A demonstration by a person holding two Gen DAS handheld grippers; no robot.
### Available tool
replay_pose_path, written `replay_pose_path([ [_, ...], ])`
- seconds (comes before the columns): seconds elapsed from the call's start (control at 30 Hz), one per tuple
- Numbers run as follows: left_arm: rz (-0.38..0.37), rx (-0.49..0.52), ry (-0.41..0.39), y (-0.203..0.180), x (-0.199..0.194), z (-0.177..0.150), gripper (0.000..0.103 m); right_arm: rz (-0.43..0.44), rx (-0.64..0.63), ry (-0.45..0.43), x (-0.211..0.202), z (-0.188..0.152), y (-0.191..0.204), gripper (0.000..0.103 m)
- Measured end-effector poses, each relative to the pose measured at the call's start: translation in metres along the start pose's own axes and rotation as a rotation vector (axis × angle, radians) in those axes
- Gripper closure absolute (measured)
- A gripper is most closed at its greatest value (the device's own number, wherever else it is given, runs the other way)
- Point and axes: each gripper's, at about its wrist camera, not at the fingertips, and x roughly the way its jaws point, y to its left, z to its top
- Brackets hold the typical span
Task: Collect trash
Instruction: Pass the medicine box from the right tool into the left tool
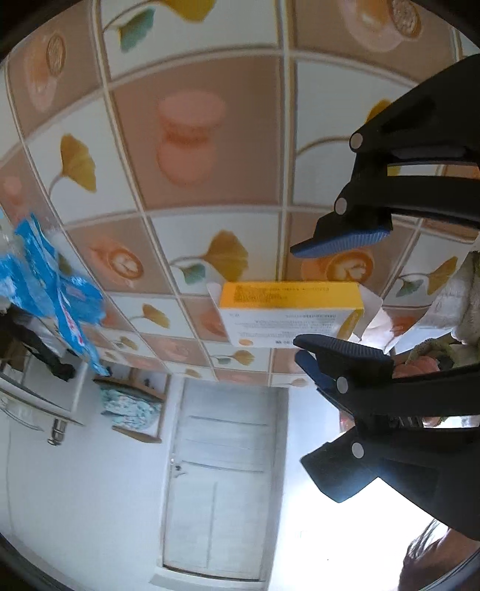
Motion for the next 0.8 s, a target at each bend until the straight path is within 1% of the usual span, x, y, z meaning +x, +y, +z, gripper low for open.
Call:
replay_pose_path([
  [0.03,0.026,0.008,0.012,-0.003,0.007,0.002,0.019,-0.008,0.000,-0.007,-0.003,-0.001,-0.001,0.059],
  [0.07,0.036,0.010,0.025,-0.004,0.011,0.002,0.019,-0.022,-0.003,-0.019,-0.007,-0.002,-0.001,0.058],
  [0.17,0.005,-0.020,0.036,-0.003,0.019,0.003,0.018,-0.051,-0.023,-0.056,-0.019,-0.006,0.001,0.054],
  [0.27,0.035,0.003,0.015,-0.008,0.018,0.003,0.020,-0.092,-0.057,-0.099,-0.034,0.000,0.002,0.052],
  [0.3,0.042,0.009,0.013,-0.010,0.017,0.003,0.020,-0.108,-0.069,-0.117,-0.039,0.002,0.004,0.049],
  [0.4,0.055,0.026,0.012,-0.017,0.017,0.004,0.021,-0.129,-0.084,-0.150,-0.050,0.007,0.006,0.048],
  [0.53,0.074,0.046,0.017,-0.027,0.022,0.006,0.021,-0.123,-0.080,-0.167,-0.058,0.012,0.004,0.048],
  [0.7,0.106,0.087,0.050,-0.036,0.035,0.003,0.020,-0.131,-0.082,-0.165,-0.056,0.008,0.003,0.048],
  [0.73,0.118,0.104,0.041,-0.039,0.036,0.002,0.020,-0.133,-0.081,-0.166,-0.056,0.007,0.004,0.048],
  [0.8,0.119,0.116,0.039,-0.039,0.036,0.002,0.020,-0.144,-0.086,-0.173,-0.058,0.007,0.004,0.048],
])
